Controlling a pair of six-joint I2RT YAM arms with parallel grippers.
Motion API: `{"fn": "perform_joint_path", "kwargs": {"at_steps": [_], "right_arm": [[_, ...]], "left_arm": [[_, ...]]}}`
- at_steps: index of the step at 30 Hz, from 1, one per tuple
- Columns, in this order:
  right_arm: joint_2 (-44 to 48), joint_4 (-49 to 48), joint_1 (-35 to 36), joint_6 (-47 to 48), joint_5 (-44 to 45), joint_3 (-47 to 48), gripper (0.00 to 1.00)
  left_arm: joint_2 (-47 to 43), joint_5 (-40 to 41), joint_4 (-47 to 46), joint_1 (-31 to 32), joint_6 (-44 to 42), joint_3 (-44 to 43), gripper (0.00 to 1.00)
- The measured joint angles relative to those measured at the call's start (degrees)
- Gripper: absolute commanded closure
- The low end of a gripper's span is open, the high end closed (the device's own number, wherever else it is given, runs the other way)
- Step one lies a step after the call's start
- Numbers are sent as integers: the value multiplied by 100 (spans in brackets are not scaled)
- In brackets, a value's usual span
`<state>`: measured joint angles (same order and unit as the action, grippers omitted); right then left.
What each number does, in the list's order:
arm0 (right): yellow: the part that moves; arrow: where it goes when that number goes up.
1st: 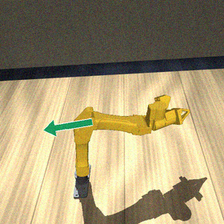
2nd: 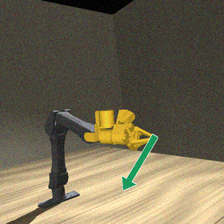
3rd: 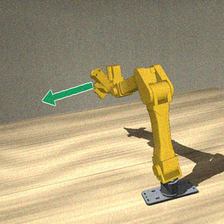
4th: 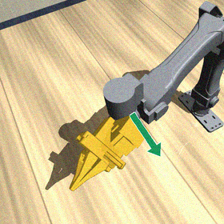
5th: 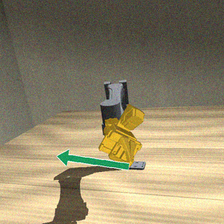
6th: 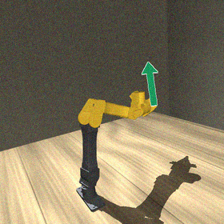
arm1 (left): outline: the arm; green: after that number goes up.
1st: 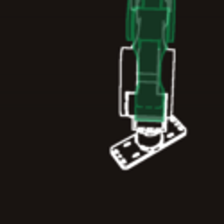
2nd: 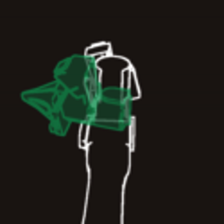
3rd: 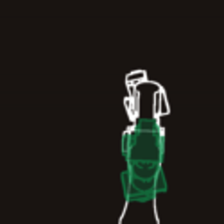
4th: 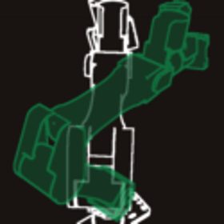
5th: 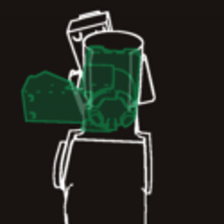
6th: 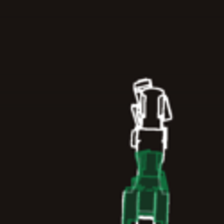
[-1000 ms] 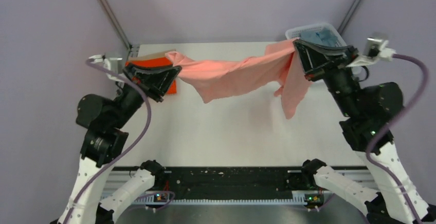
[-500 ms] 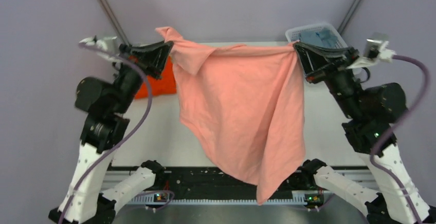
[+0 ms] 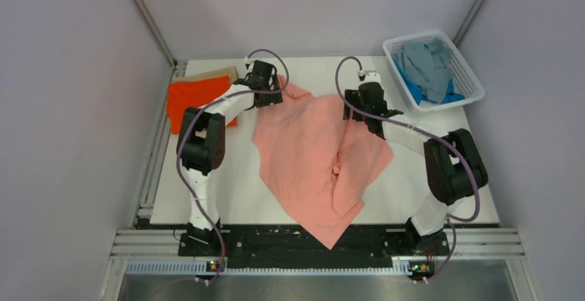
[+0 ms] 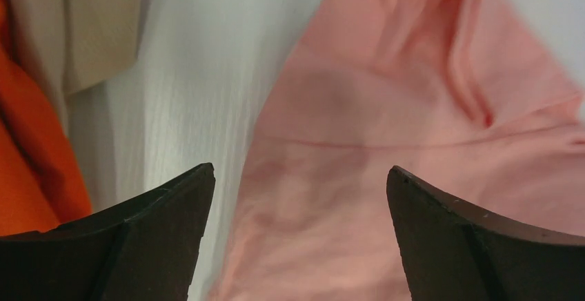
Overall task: Fold and stack the t-shirts
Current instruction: Flatten out the tshirt
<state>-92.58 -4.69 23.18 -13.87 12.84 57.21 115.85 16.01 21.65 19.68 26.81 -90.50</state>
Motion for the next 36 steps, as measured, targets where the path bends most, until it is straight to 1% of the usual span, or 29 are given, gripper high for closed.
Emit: {"fn": "perform_joint_path", "kwargs": {"at_steps": [2,3,6,7,8,9,12,15,18,21,24,29,32,36], "right_arm": [[-437,240,-122,-44,52,125,19],[-525,308,-138,-63,68,160,18],[-463,345,-120,-94,70,179,14],[-369,343,-118,-133,55,155,10],[-247,332,-118,-181,39,103,2],[-52,278,-118,-251,-4,-24,1],[883,140,-118,-538,-249,-684,1],[1867,-79,-118,-898,-704,-1469,1],[2588,-269,-116,-1224,-1246,-2210,1],[2848,-404,-116,-1526,-1652,-2782,1],[2761,-435,-116,-1740,-1766,-3119,1],[2111,-562,-173,-1943,-1622,-3193,1],[1690,-772,-273,-2052,-1561,-3187,1],[1045,-1163,-660,-2179,-1679,-2793,1]], "left_arm": [[365,-162,332,-44,85,-197,1],[378,-247,422,-46,118,-214,1],[214,-555,457,-26,227,-179,1],[94,-662,378,-9,264,-85,1],[-114,-793,240,9,319,129,1],[-361,-914,129,33,358,393,1],[-1180,-1191,-205,168,485,1338,1],[-1939,-1530,-592,437,660,2253,1],[-2415,-1897,-1069,745,868,3060,1],[-2540,-2199,-1478,1034,1088,3685,1],[-2424,-2441,-1722,1193,1292,4096,1],[-2098,-2330,-1864,1143,1510,4052,1],[-1947,-2441,-2024,981,1644,3971,1],[-1812,-2754,-2339,575,1829,3960,1]]}}
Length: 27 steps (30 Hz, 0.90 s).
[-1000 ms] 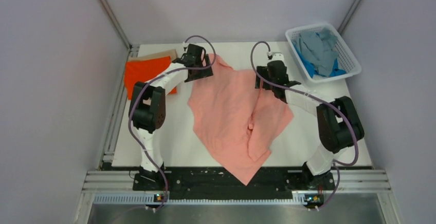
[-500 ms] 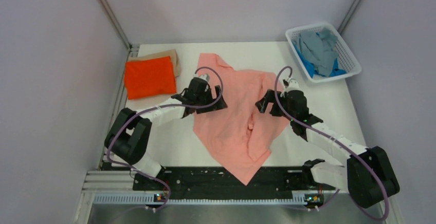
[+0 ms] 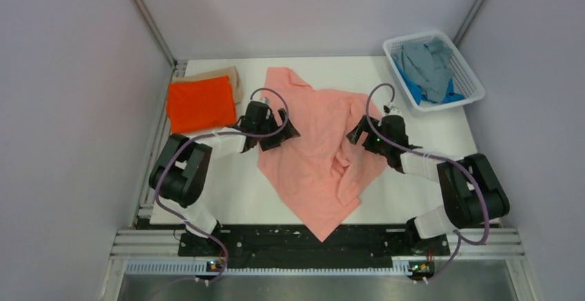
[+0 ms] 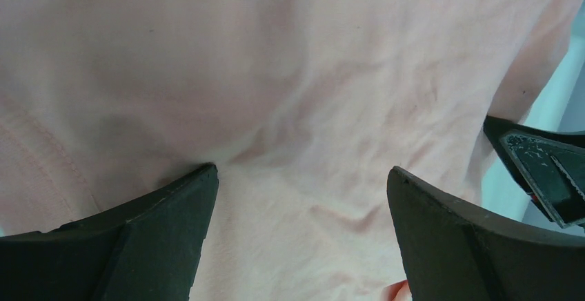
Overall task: Fold and stack the t-shirts
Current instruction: Flatten out the tshirt
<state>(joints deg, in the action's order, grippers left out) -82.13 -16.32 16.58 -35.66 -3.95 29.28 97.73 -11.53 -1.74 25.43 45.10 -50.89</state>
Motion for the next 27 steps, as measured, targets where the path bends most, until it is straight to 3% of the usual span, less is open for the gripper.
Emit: {"fn": "perform_joint_path", "kwargs": {"at_steps": [7,16,22,27], "right_arm": [[-820,-33,-809,-50,-205,793,1],[-1816,1338,-1589,459,514,2533,1],[-1635,1928,-1574,955,605,2594,1],[-260,1703,-1327,1209,610,1939,1]], "left_arm": [[299,-111,144,-815,37,-413,1],[846,179,1012,-1252,-236,-1436,1],[1143,562,1727,-1307,-643,-2223,1],[748,839,1919,-1008,-944,-2273,1]]}}
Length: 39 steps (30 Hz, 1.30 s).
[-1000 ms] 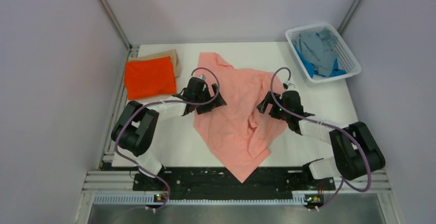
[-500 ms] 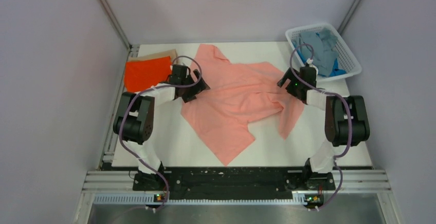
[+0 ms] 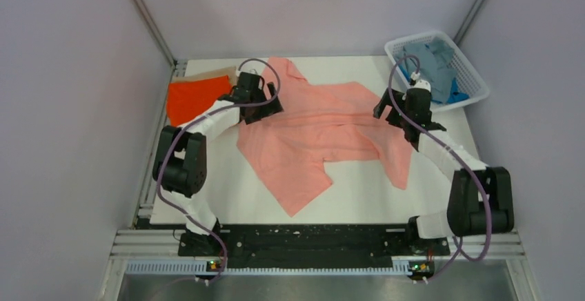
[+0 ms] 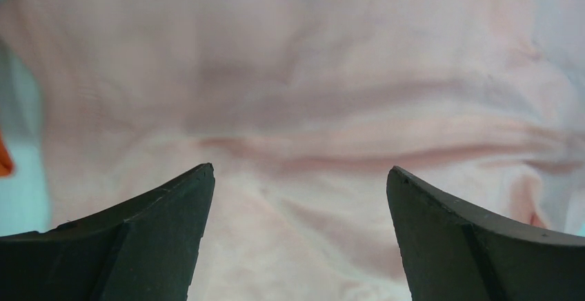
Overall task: Fold and stack the t-shirts
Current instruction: Flatten out the tshirt
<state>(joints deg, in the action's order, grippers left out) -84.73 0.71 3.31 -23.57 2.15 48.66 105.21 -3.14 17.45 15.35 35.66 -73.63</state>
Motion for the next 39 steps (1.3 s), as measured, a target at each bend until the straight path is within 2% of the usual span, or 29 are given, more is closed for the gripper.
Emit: {"fn": "perform_joint_path", "kwargs": {"at_steps": [3,8,11,15,21,26,29,33,39], "right_arm": [[870,-219,234,-52,-227,-398,1],[1731,-538,291,-409,-769,-1283,1],[1891,-533,291,-730,-920,-1694,1],[1993,-404,291,-929,-1034,-1902,1],[2312,-339,280,-938,-1008,-1906,1],[2509,-256,278,-960,-848,-1906,1],[2621,-216,269,-960,-743,-1950,1],[2806,-70,262,-951,-577,-2020,1],[3084,-24,254,-949,-245,-2026,1]], "left_arm": [[-516,116,-48,584,-85,258,1],[-1333,-157,-466,1902,39,1370,1],[-1298,-352,-588,2503,151,1784,1],[-887,-321,-697,3132,306,1836,1],[-813,-286,-1360,3274,750,2166,2],[-1609,-20,-1840,3309,1340,3220,2],[-2568,271,-1316,3331,1862,3932,2],[-3668,422,-319,3344,2376,4444,2],[-4922,1128,2306,3348,2813,4426,2]]}}
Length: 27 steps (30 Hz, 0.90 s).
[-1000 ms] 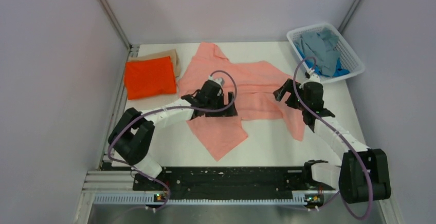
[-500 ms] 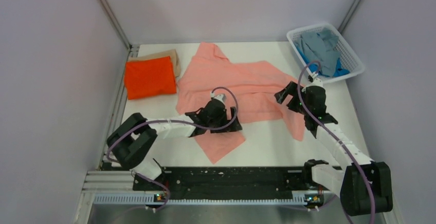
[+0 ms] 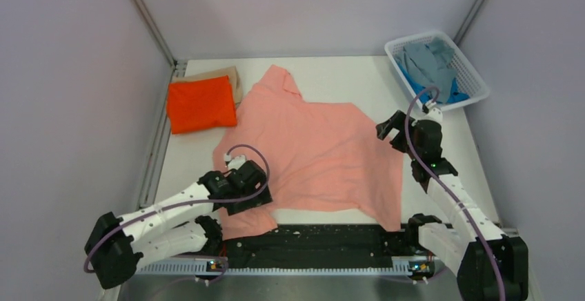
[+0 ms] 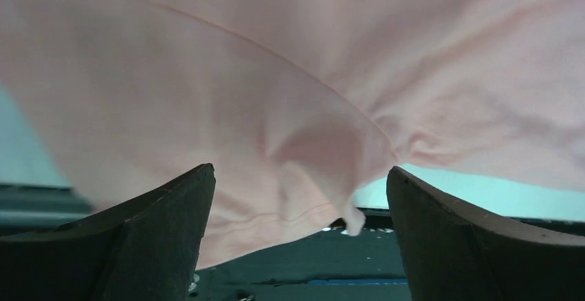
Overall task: Fold and stack the t-shirts
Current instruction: Flatten out the tshirt
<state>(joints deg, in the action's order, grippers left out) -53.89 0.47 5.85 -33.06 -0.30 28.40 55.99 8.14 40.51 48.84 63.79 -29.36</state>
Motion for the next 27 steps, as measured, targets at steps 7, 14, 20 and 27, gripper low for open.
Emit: {"fn": "perform_joint_path", "kwargs": {"at_steps": [7,14,20,27], "right_arm": [[-50,-83,-2,48,105,-170,1],[-1239,144,-2,671,-673,592,1],[-3029,452,0,2785,-1720,2699,2],[-5193,1775,0,5630,-1805,4946,6]], "left_arm": [[-535,1456,1405,-4,-55,-890,2],[264,1725,-413,-566,-1211,-1104,1],[2098,457,-1982,-1790,-1969,-1722,5],[3241,-328,-2732,-2232,-2273,-2070,5]]}}
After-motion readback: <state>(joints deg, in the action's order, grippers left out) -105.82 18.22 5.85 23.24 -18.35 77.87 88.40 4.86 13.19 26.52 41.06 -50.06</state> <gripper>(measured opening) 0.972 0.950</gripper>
